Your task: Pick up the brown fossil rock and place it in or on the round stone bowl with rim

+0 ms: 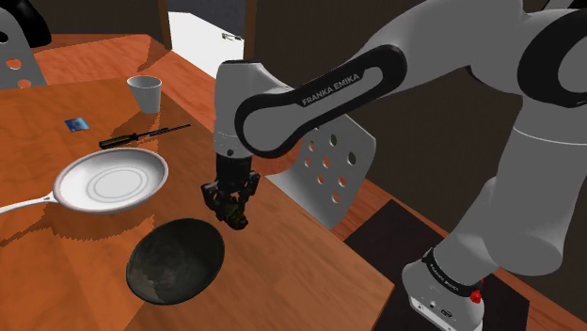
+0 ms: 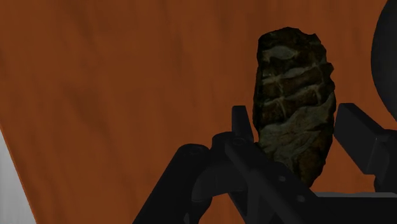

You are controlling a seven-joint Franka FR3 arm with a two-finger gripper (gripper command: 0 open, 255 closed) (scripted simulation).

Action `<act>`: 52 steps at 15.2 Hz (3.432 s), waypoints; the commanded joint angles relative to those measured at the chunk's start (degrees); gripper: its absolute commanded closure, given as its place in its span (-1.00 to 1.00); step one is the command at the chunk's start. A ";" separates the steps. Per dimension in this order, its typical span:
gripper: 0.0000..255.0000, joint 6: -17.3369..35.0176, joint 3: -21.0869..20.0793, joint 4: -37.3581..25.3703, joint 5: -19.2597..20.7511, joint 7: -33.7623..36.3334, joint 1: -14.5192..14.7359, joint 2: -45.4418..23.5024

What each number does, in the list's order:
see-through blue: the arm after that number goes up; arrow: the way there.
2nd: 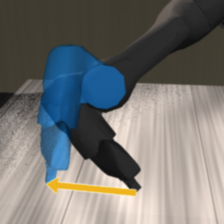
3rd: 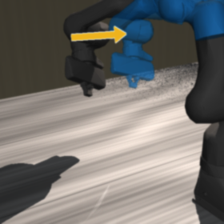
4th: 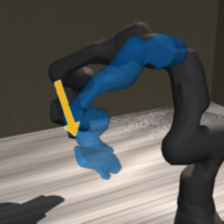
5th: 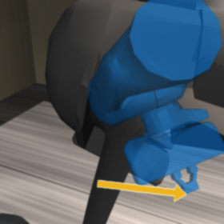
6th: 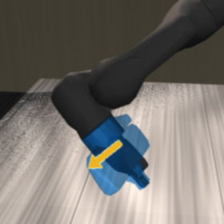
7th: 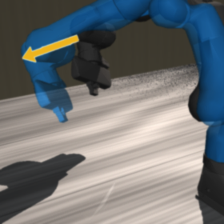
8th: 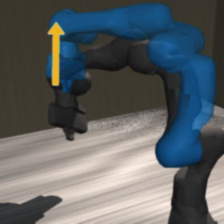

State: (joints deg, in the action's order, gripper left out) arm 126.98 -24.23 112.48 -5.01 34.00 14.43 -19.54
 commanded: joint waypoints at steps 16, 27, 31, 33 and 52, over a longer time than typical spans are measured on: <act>1.00 -11.57 -0.88 -5.26 -2.21 0.23 -1.12 6.74; 1.00 -13.73 -3.96 -19.53 3.34 15.49 9.99 -3.85; 1.00 -11.07 -3.66 -17.76 3.66 15.29 10.17 -4.82; 1.00 -9.77 -3.53 -16.97 3.87 15.22 10.25 -5.38; -1.00 -4.36 -2.85 -14.19 4.92 15.02 10.73 -8.24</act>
State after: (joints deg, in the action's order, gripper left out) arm 122.62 -27.08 98.29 -0.10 49.02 25.16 -27.78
